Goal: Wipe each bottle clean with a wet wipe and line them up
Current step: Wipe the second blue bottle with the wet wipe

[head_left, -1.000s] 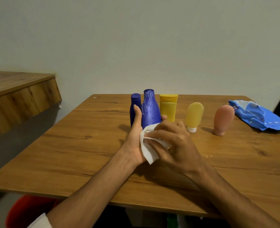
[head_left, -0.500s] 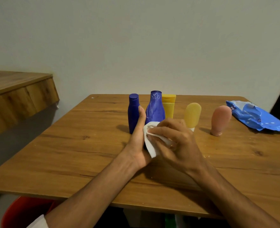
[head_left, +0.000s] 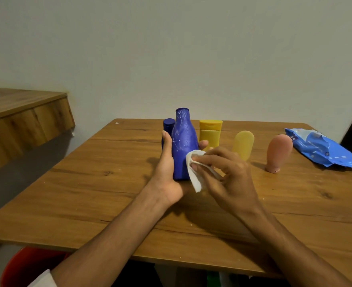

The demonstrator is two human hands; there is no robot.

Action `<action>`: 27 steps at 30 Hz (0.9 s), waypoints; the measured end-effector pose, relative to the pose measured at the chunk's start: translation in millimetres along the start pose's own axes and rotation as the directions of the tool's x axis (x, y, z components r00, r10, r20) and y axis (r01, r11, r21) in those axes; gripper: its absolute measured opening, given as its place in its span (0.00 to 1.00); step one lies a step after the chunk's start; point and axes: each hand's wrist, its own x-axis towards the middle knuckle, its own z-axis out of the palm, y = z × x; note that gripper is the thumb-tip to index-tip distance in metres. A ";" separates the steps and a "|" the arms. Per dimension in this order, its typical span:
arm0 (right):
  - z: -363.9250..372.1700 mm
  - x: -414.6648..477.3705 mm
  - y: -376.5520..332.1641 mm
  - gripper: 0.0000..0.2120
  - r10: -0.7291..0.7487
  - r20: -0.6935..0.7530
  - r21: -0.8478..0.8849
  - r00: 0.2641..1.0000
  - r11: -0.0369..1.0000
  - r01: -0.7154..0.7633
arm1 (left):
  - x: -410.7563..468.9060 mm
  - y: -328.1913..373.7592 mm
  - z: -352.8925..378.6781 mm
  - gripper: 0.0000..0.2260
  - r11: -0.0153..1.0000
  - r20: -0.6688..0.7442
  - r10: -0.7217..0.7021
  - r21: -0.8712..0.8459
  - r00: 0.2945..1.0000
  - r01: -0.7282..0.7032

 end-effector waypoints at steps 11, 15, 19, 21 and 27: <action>-4.7 4.0 -0.8 0.10 0.186 -0.059 0.072 0.981 0.981 -0.181 | -2.9 -9.4 8.7 0.29 0.989 -0.153 0.085 0.134 0.985 -0.065; -5.2 7.4 0.6 0.10 0.210 -0.109 0.032 0.972 0.978 -0.208 | -5.6 -9.6 10.1 0.29 0.989 -0.106 0.070 0.141 0.992 -0.055; -5.6 8.5 -0.5 0.10 0.177 -0.198 0.017 0.964 0.984 -0.177 | -3.9 -14.5 8.5 0.32 0.984 -0.059 0.073 0.169 0.996 -0.062; -4.5 5.9 0.9 0.11 0.149 -0.165 -0.016 0.975 0.988 -0.154 | -4.9 -12.5 10.9 0.33 0.982 -0.061 0.072 0.179 0.996 -0.060; 0.8 0.0 -3.8 0.12 -0.054 0.052 -0.074 0.997 0.996 0.058 | -5.3 -9.3 10.3 0.36 0.990 -0.114 -0.039 0.134 0.993 0.054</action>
